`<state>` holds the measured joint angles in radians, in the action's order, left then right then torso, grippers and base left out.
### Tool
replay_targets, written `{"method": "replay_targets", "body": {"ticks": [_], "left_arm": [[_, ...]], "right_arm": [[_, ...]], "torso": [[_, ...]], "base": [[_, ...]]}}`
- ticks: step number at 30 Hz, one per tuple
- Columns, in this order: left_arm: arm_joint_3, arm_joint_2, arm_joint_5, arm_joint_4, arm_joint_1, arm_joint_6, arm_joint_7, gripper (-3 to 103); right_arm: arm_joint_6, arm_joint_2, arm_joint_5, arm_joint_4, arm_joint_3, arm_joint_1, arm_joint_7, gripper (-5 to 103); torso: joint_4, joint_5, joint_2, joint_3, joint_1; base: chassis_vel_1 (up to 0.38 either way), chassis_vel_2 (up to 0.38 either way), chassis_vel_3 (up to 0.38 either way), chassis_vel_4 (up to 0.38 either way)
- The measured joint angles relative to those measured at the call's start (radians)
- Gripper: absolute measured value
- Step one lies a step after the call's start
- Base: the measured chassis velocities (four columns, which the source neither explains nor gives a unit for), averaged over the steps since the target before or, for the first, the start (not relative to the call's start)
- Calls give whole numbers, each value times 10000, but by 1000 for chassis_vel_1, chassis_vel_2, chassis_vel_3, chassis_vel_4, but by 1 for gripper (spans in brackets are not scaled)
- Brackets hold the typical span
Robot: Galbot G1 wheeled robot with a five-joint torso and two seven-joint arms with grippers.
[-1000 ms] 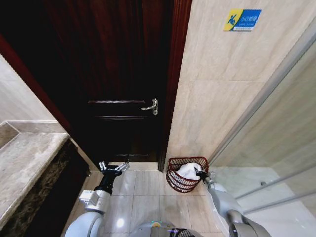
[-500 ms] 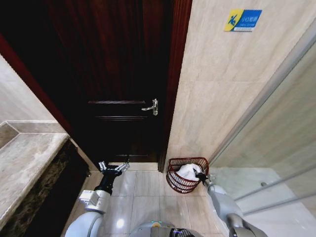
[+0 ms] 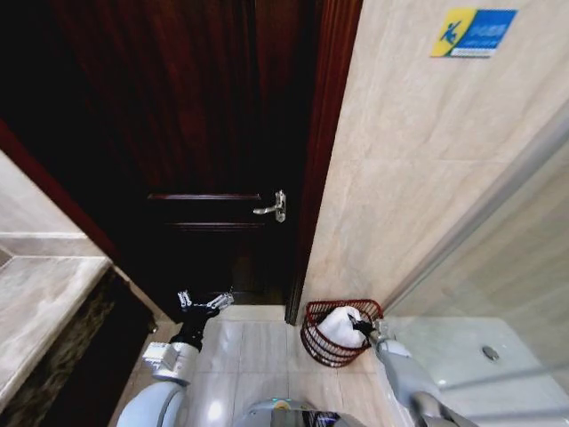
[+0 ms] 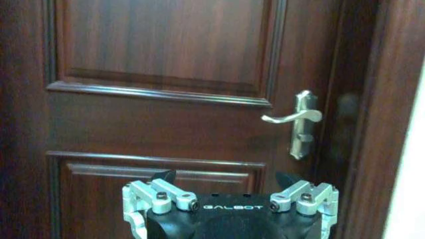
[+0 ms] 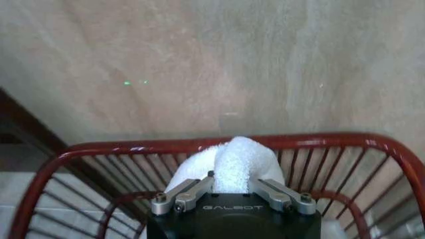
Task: Discard the used towel into the hamper.
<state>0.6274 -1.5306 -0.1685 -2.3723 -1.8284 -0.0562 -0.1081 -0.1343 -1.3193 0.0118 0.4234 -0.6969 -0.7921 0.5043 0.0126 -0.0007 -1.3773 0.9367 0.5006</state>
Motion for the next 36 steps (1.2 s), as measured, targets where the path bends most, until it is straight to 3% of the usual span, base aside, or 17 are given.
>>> {"method": "replay_targets", "body": {"ticks": [2, 4, 8, 10, 14, 16, 26, 32, 36], "left_arm": [[0, 0, 0, -1, 1, 0, 0, 100], [0, 1, 0, 0, 1, 0, 0, 100], [-1, 0, 0, 0, 0, 0, 0, 100], [0, 0, 0, 0, 0, 0, 0, 100], [0, 0, 0, 0, -2, 0, 0, 100], [0, 0, 0, -1, -2, 0, 1, 100], [0, 0, 0, -1, 1, 0, 0, 100], [0, -1, 0, -1, 0, 0, 0, 100], [0, 0, 0, 0, 0, 0, 0, 100]], "right_arm": [[-19, -23, 187, 31, -54, -147, 5, 12], [-24, -31, 262, 35, -65, -189, 6, 17], [-148, -64, 525, 110, -104, -332, 39, 38], [-189, -64, 543, 144, -106, -379, 57, 38], [-358, -9, 570, 326, -197, -620, 171, 60], [-410, 13, 577, 381, -244, -711, 205, 60], [-1136, 9, 145, 1294, -680, -1593, 99, 100], [-1101, -23, -864, 3138, -375, -2460, -296, 100], [-742, -55, -1608, 5685, -316, -3827, -900, 100]], "torso": [[-5, 16, 5, 3, 11], [-1, 13, 6, 4, 12], [-3, 11, 2, -1, -5], [-3, 8, 0, -3, -9], [-3, 7, -4, -5, -13], [-3, 7, -4, -4, -13], [-2, 11, -1, -1, -3], [-3, 9, -2, -2, -3], [-2, 7, 0, -1, -4]], "base": [[-180, 185, 165, -131], [-143, 82, 42, -105], [-27, 21, 3, -13], [0, 0, 0, 0], [52, -58, -53, 58], [15, -22, -28, 17], [0, 0, 0, 0], [0, 0, 0, 0], [0, 0, 0, 0]]}}
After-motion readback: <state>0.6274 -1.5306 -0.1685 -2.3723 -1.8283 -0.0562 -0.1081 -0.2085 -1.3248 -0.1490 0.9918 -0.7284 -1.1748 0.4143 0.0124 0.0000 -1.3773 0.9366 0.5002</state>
